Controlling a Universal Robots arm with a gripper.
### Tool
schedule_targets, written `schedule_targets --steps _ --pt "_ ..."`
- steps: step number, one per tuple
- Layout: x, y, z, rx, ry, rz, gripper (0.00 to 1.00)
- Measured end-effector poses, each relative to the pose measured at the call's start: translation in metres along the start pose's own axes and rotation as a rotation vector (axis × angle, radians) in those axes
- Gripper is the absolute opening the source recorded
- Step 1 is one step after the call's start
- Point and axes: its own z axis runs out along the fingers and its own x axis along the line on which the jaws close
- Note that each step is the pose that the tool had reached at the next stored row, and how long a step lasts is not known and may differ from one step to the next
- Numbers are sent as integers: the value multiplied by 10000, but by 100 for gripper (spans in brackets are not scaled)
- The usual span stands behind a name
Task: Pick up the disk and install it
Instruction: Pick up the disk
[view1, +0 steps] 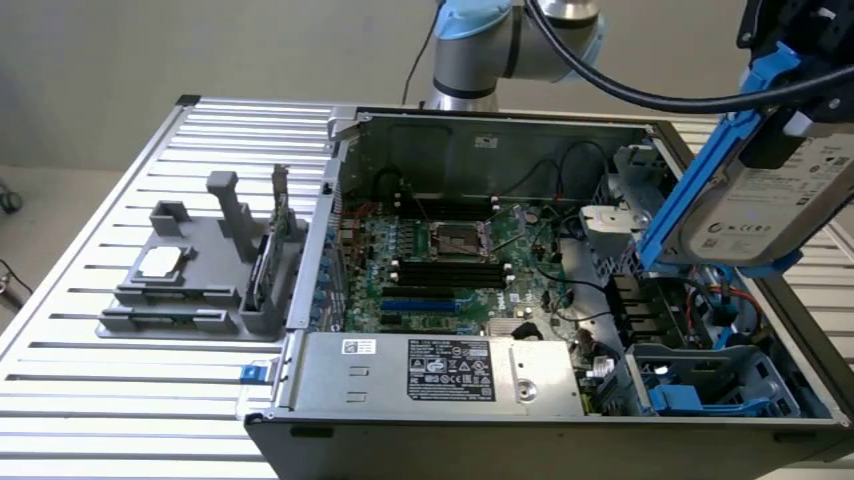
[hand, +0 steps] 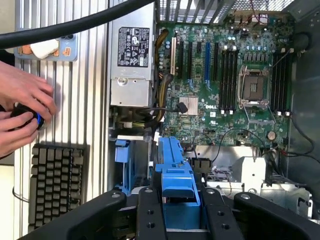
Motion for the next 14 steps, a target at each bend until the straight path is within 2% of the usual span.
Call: schedule_targets --steps 7,11,14 --pt "215 -90 -6 -40 0 1 33" --pt "369 -113 0 -50 0 1 33" --pt "470 -123 40 -50 0 1 33"
